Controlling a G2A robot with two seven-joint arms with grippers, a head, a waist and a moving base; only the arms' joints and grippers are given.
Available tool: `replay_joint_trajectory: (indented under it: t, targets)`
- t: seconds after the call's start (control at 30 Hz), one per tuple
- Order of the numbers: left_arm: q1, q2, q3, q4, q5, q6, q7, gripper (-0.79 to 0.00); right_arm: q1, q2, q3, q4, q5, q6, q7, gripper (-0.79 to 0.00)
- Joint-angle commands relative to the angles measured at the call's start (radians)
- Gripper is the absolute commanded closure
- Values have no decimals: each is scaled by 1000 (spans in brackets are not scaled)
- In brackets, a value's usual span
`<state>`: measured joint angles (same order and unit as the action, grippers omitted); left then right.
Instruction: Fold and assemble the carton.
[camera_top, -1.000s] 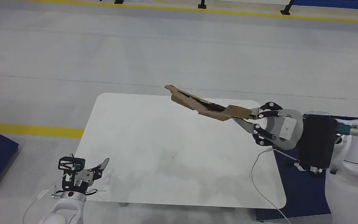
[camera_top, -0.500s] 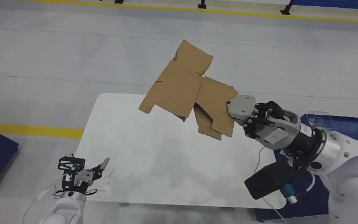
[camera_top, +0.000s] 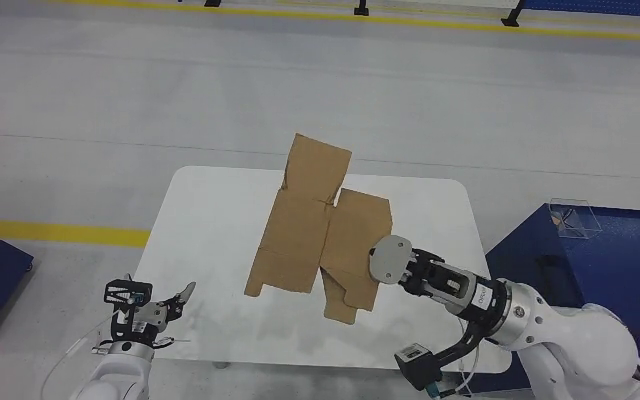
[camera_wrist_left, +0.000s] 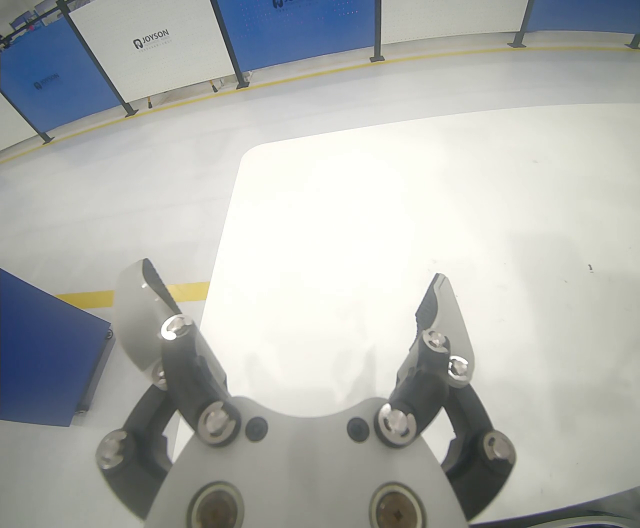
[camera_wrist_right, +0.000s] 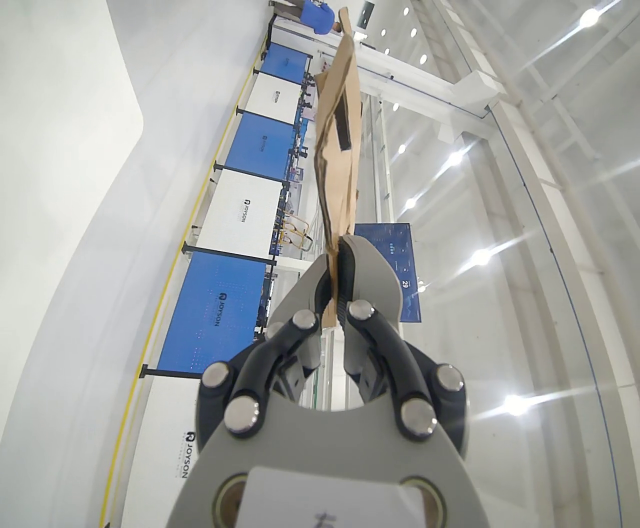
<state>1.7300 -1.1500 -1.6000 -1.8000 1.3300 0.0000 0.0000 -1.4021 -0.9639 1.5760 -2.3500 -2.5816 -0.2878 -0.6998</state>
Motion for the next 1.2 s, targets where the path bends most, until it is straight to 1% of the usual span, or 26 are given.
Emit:
replay_joint_trajectory:
  t: [0.0, 0.07, 0.13, 0.2, 0.27, 0.33, 0.43, 0.47, 0.6, 0.73, 0.8, 0.87, 0.97, 1.0, 1.17]
  targets:
    - [0, 0, 0, 0, 0, 0, 0, -785, 16, -2, 28, 0, 143, -60, 14, 0]
    - [0, 0, 0, 0, 0, 0, 0, -785, 44, -5, 65, 0, 318, -154, 29, 0]
    - [0, 0, 0, 0, 0, 0, 0, -785, 79, -6, 115, 0, 514, -270, 61, 0]
    - [0, 0, 0, 0, 0, 0, 0, -785, 103, -8, 164, 0, 740, -387, 119, 0]
    - [0, 0, 0, 0, 0, 0, 0, -785, 114, -10, 203, 13, 983, -490, 204, 0]
    - [0, 0, 0, 0, 0, 0, 0, -785, 124, -6, 209, 58, 1208, -604, 297, 0]
    - [0, 0, 0, 0, 0, 0, 0, -785, 136, 3, 165, 152, 1517, -714, 446, 0]
    - [0, 0, 0, 0, 0, 0, 0, -785, 137, 7, 134, 186, 1627, -724, 492, 0]
    - [0, 0, 0, 0, 0, 0, 0, -785, 156, 43, -58, 237, 2026, -724, 759, 0]
    - [0, 0, 0, 0, 0, 0, 0, -785, 191, 77, -217, 313, 2386, -724, 993, 0]
    - [0, 0, 0, 0, 0, 0, 0, -785, 209, 91, -288, 339, 2541, -724, 1117, 0]
    - [0, 0, 0, 0, 0, 0, 0, -785, 223, 101, -342, 364, 2683, -724, 1218, 0]
    - [0, 0, 0, 0, 0, 0, 0, -785, 243, 115, -393, 401, 2840, -715, 1355, 0]
    - [0, 0, 0, 0, 0, 0, 0, -785, 251, 118, -401, 404, 2870, -711, 1387, 0]
    - [0, 0, 0, 0, 0, 0, 0, -785, 251, 118, -401, 404, 2870, -711, 1387, 0]
